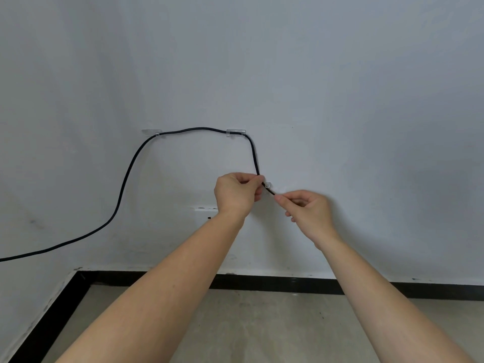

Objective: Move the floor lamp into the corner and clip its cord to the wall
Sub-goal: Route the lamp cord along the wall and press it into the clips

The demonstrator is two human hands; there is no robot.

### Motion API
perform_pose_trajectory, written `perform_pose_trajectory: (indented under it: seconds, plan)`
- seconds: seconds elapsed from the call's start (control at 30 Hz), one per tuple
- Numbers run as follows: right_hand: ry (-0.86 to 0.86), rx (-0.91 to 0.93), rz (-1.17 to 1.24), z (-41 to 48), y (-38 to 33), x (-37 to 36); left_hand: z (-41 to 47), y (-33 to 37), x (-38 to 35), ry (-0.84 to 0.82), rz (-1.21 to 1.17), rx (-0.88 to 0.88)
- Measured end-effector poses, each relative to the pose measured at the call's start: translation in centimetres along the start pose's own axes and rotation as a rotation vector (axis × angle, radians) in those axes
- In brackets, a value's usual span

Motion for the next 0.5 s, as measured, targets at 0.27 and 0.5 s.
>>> perform_pose_trajectory:
  seconds: [0.27,0.5]
  plan:
    - [0.074,0.369,-0.518,-1.4,-1.5,-2.4,-0.6,0.0,-0.6,-0.109,-0.043,-0.029]
    - [0.048,0.185,-0.267,-1.1,-0.3,-4.3,-1.1,-0.1,3.2,-0.086,0.507,-0.382]
Point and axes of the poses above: each hand's wrist, its own z-axis towards the middle knuckle, its own x-axis out of the back of the hand, y = z × x, the point moved 8 cm from there along z, towards the middle knuckle, and after that the axes turned 5 degrees about z, right-handed, at the moved point
